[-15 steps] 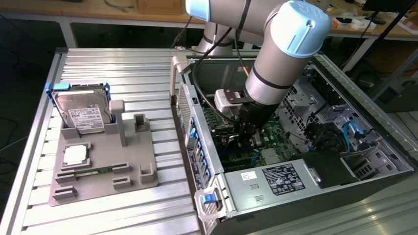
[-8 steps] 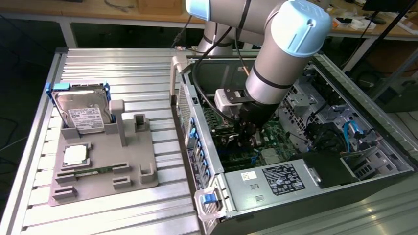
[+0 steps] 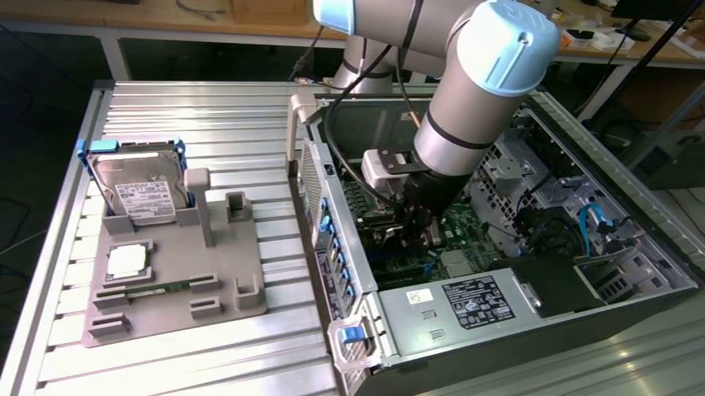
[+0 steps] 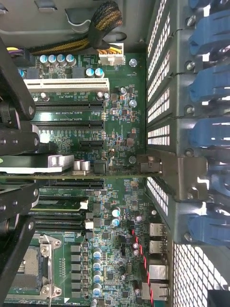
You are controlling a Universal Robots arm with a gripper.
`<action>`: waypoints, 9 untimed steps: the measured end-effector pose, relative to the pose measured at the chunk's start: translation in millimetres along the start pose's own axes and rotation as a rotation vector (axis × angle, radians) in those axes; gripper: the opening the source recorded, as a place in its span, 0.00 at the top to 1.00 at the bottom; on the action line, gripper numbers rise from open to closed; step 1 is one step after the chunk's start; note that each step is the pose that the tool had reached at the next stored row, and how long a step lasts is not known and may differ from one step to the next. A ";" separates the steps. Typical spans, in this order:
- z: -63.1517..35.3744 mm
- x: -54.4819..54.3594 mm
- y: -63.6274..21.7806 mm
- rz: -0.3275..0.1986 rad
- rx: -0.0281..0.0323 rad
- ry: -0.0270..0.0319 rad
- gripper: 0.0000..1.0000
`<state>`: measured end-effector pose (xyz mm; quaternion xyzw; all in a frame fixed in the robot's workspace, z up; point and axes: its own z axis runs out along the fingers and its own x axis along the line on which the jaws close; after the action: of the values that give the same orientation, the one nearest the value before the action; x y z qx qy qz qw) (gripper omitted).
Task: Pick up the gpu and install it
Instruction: 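Insert the gpu into the slot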
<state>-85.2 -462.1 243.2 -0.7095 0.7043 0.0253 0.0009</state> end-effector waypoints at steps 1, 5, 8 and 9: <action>0.0 0.0 0.0 0.000 0.0000 -0.0002 0.72; 0.1 -0.3 -0.1 0.000 0.0000 -0.0005 0.72; 0.1 -0.4 -0.2 0.000 0.0000 -0.0006 0.72; 0.2 -0.4 -0.2 0.000 0.0000 -0.0006 0.72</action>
<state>-85.0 -461.7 243.0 -0.7095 0.7043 0.0255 0.0012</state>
